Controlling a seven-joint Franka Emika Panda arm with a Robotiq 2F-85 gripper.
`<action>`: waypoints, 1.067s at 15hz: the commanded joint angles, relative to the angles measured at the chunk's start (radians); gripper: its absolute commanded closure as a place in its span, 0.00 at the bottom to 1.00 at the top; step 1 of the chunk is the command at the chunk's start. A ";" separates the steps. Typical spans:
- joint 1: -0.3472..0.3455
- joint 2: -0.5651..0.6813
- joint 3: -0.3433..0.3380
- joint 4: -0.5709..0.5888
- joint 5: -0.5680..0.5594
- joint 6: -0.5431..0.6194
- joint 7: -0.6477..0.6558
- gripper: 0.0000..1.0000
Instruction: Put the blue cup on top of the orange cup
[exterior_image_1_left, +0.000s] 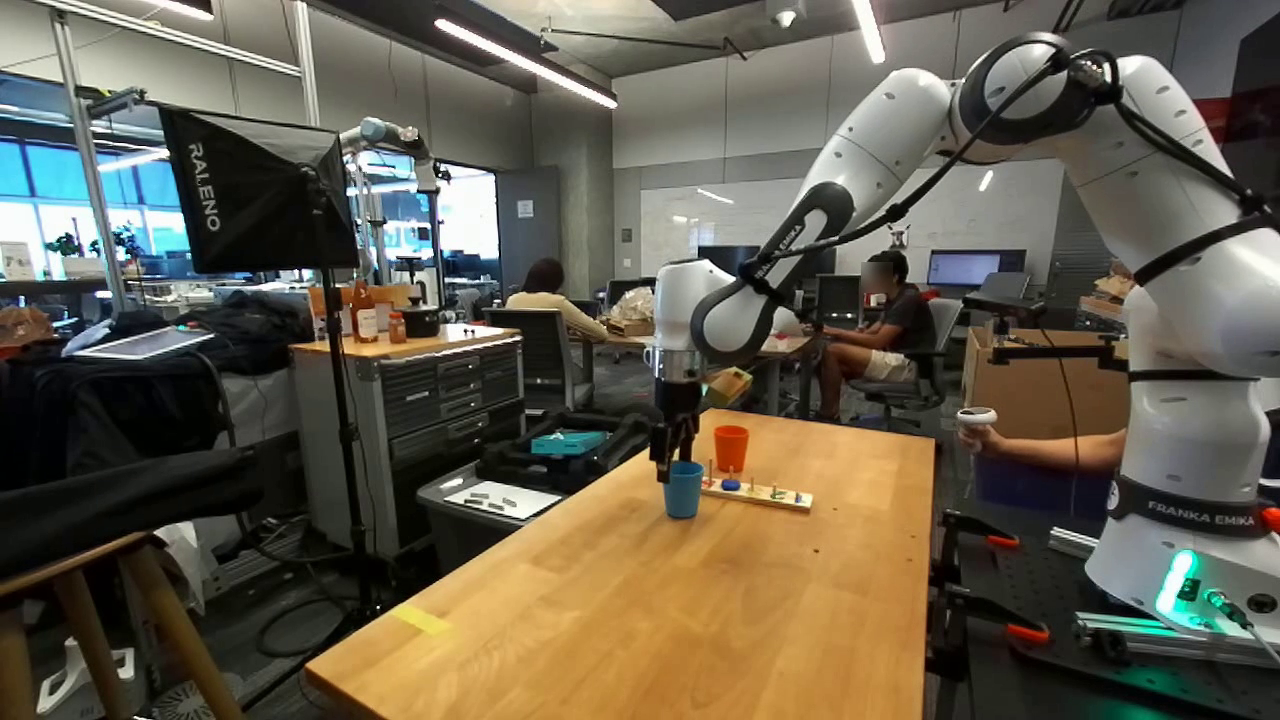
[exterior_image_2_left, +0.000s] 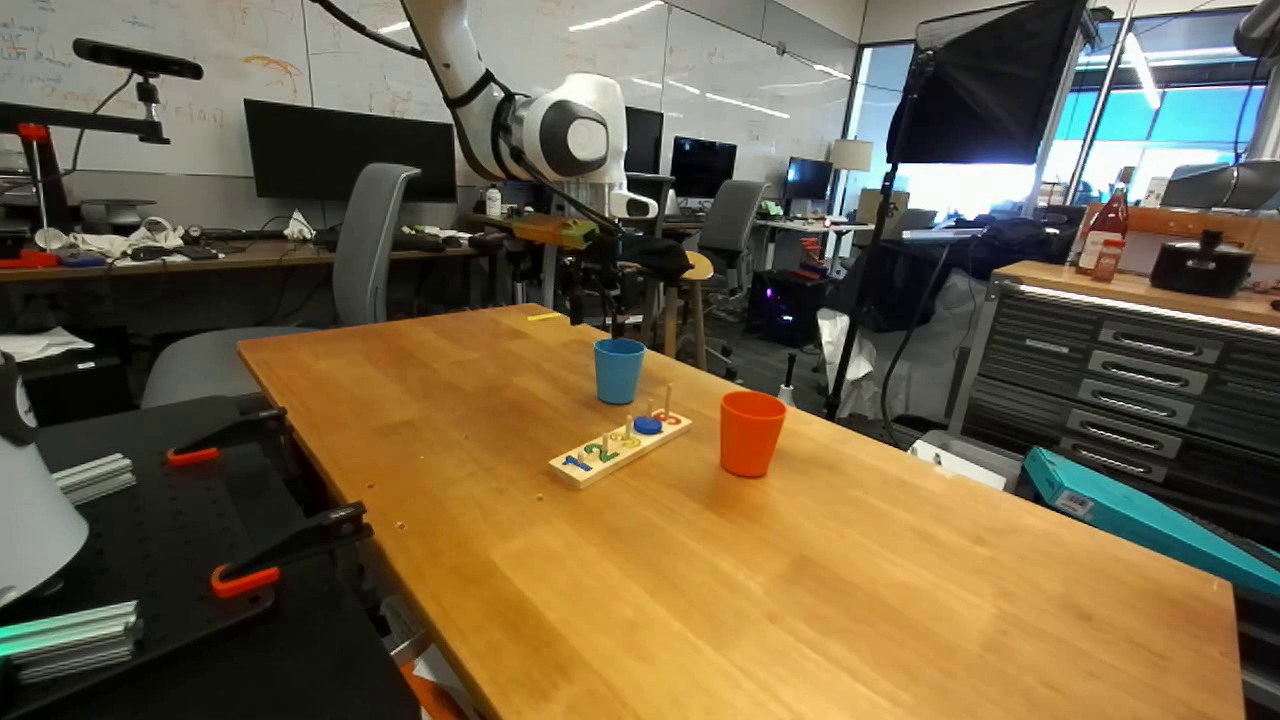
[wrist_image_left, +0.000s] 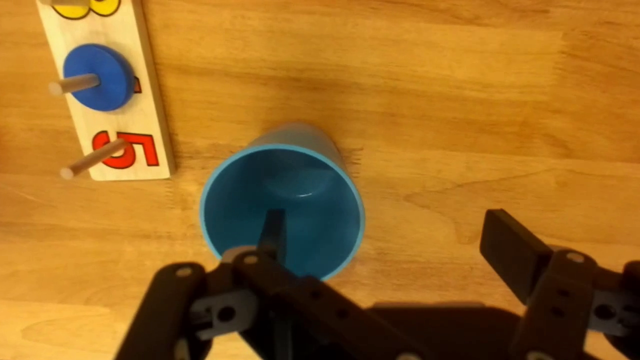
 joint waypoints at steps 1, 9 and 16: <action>0.023 0.063 -0.033 0.058 -0.030 0.009 0.026 0.12; 0.015 0.088 -0.036 0.075 -0.015 0.010 0.017 0.81; -0.001 0.088 -0.043 0.103 -0.001 -0.015 0.014 0.99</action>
